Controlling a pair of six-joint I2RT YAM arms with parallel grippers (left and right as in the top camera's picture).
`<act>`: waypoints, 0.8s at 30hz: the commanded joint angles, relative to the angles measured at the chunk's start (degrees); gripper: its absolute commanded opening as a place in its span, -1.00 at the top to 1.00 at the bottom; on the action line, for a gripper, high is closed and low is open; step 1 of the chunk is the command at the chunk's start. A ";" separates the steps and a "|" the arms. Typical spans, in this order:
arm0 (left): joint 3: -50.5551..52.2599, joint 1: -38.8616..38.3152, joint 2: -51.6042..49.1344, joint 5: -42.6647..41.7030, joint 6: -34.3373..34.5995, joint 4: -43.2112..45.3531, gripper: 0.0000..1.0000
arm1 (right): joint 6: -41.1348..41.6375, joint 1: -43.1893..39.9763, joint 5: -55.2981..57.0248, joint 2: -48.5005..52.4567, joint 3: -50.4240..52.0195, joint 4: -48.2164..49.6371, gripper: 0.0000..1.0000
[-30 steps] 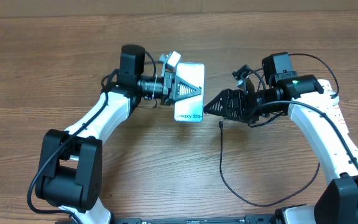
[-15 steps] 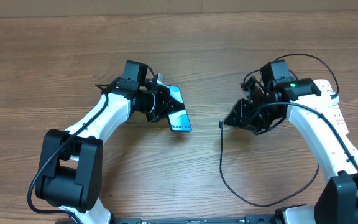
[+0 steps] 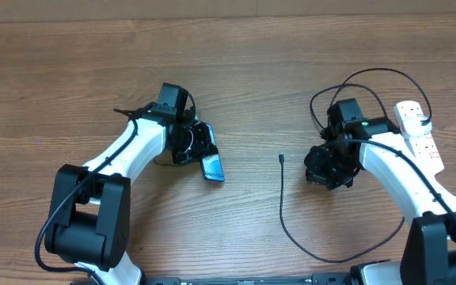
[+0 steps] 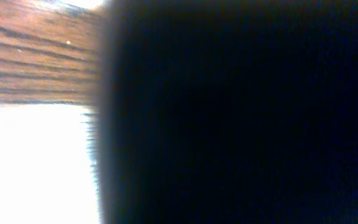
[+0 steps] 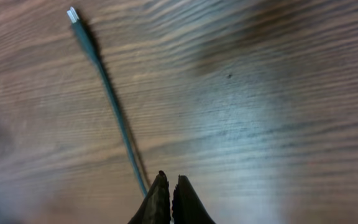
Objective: Plug charger to phone and switch on socket
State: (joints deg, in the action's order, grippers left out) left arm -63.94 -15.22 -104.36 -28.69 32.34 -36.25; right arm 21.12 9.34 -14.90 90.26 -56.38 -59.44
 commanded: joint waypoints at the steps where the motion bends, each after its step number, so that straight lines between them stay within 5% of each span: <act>1: 1.36 0.20 2.47 1.44 -3.87 0.15 0.91 | 4.48 -0.31 2.01 -1.31 2.97 2.99 0.92; 24: 5.07 -1.27 2.47 10.45 -4.07 0.74 0.91 | 6.38 -0.31 2.86 -1.31 6.82 14.25 0.90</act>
State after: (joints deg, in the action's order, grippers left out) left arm -59.83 -15.44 -104.36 -19.62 29.47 -35.92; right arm 25.91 9.34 -12.62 90.17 -50.74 -46.50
